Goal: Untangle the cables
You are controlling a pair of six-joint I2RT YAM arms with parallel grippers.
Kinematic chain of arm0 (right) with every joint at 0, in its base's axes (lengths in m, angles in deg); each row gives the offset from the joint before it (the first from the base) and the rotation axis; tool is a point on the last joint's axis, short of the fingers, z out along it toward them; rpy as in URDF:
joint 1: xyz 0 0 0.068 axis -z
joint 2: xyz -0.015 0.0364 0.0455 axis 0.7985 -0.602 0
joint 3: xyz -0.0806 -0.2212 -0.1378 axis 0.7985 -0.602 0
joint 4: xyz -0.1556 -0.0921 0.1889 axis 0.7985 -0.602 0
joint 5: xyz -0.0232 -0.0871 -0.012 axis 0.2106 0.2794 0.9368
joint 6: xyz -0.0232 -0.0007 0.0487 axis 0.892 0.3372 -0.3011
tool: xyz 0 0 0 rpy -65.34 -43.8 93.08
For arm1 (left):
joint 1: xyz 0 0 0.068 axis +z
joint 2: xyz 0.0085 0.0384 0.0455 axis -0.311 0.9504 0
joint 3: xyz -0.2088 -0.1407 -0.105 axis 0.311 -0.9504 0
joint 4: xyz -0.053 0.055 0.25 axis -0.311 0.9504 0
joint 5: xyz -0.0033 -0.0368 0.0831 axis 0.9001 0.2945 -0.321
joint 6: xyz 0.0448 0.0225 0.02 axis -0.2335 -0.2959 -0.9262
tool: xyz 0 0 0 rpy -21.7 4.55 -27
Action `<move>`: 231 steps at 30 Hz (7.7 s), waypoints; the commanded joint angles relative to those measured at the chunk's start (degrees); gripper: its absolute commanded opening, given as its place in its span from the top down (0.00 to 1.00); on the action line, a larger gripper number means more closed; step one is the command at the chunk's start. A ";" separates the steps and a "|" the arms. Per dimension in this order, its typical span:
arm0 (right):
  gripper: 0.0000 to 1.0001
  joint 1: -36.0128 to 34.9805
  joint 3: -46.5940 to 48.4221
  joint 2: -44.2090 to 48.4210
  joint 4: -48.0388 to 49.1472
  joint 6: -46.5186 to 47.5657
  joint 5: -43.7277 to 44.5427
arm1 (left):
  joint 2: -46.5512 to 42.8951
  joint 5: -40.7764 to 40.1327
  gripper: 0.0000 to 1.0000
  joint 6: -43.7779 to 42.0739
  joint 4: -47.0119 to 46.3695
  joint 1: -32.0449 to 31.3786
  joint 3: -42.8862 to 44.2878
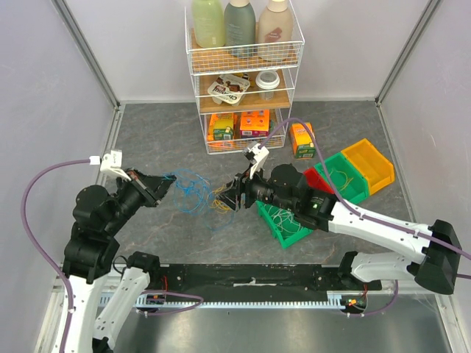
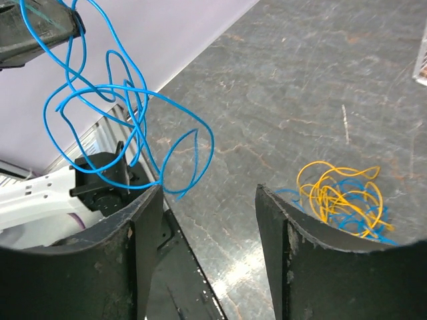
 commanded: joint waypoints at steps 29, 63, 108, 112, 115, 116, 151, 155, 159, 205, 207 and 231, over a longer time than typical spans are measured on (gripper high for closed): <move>0.80 -0.61 -3.37 -1.48 10.30 2.09 1.91 | 3.71 15.96 0.98 -0.29 -7.25 0.01 -5.87; 1.00 6.85 20.78 15.58 -26.97 19.65 79.71 | 4.86 -35.81 0.98 14.73 13.32 0.10 -15.01; 1.00 50.87 47.44 -7.53 -51.23 11.23 50.27 | 24.90 -0.92 0.96 -4.51 1.98 -0.95 -1.57; 1.00 57.56 45.24 -9.99 -49.92 9.83 48.78 | 24.46 -1.71 0.95 -5.83 2.33 -3.06 -1.13; 1.00 61.69 42.43 -10.79 -46.85 8.86 46.06 | 24.02 -2.58 0.95 -6.62 3.03 -4.03 -0.60; 1.00 62.40 41.21 -11.05 -45.79 8.77 45.53 | 23.93 -3.02 0.95 -6.79 3.29 -4.29 -0.42; 1.00 69.35 33.12 -13.69 -39.11 6.57 44.03 | 24.19 -7.77 0.95 -8.82 3.82 -7.90 0.10; 1.00 70.14 28.89 -14.83 -36.64 6.75 42.28 | 24.28 -7.51 0.95 -8.73 3.65 -7.90 0.10; 1.00 70.23 26.52 -16.59 -35.76 5.78 38.41 | 24.28 -7.07 0.95 -8.64 3.65 -7.99 0.10; 0.17 14.25 8.24 -14.39 -12.82 1.91 -29.08 | 31.31 21.75 0.96 -5.39 -8.65 -7.99 -8.07; 0.17 13.37 6.57 -14.22 -12.13 2.18 -29.62 | 31.57 22.81 0.96 -5.30 -9.44 -7.99 -7.72; 1.00 12.48 2.61 -3.32 -13.44 3.49 -14.95 | 24.55 16.13 0.42 -7.67 -8.83 -7.81 -8.77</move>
